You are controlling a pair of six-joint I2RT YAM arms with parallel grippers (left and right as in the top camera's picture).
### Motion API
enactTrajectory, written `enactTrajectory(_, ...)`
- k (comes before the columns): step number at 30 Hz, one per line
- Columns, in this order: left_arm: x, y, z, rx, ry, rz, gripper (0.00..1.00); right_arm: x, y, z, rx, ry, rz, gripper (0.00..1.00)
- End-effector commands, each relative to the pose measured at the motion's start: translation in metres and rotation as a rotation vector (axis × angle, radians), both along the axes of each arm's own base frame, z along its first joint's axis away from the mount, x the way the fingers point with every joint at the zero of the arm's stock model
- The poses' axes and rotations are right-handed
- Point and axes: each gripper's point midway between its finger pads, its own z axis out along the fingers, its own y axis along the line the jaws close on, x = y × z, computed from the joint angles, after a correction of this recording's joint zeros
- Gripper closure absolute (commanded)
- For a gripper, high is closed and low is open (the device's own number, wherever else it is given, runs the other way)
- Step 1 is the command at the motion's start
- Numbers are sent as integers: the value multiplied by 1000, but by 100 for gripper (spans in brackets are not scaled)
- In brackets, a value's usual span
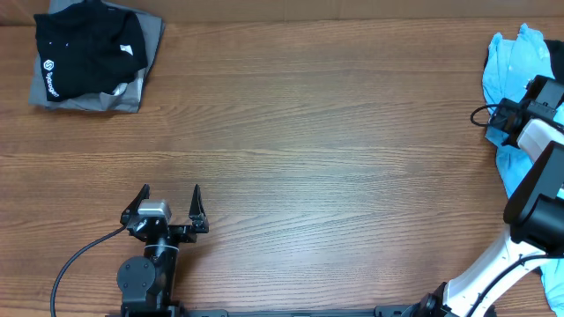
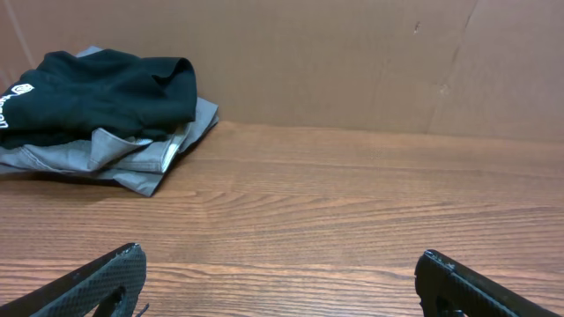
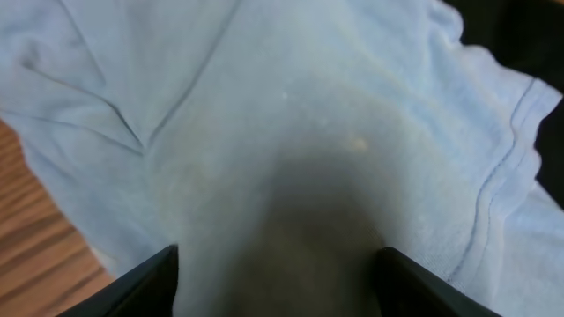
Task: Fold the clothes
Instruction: 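Move the right gripper to the crumpled light-blue T-shirt at right, then close the right gripper on the light-blue T-shirt fabric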
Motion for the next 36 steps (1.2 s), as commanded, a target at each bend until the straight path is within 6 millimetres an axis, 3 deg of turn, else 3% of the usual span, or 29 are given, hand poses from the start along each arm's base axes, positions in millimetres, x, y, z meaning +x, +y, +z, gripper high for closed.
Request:
enactTrajectory(1, 0, -2, 0, 19, -4, -12, 0, 4, -3, -9, 10, 3, 3, 29)
enactTrajectory(5, 0, -2, 0, 19, -4, -12, 0, 6, -4, -8, 6, -3, 2, 35)
enactTrajectory(8, 0, -2, 0, 19, -4, -12, 0, 5, -4, -8, 6, -2, 2, 53)
enactTrajectory(10, 0, -2, 0, 19, -4, -12, 0, 6, -4, -7, 6, -3, 2, 57)
enactTrajectory(18, 0, -2, 0, 19, -4, -12, 0, 26, -1, 18, -6, -31, 21, 58)
enactTrajectory(26, 0, -2, 0, 19, -4, -12, 0, 24, 2, 18, 7, -7, 24, 73)
enactTrajectory(32, 0, -2, 0, 19, -4, -12, 0, 16, 6, 10, 32, 34, 25, 73)
enactTrajectory(34, 0, -2, 0, 19, -4, -12, 0, 15, 8, 6, 46, 43, 31, 65)
enactTrajectory(36, 0, -2, 0, 19, -4, -12, 0, 13, 10, 0, 55, 57, 31, 64)
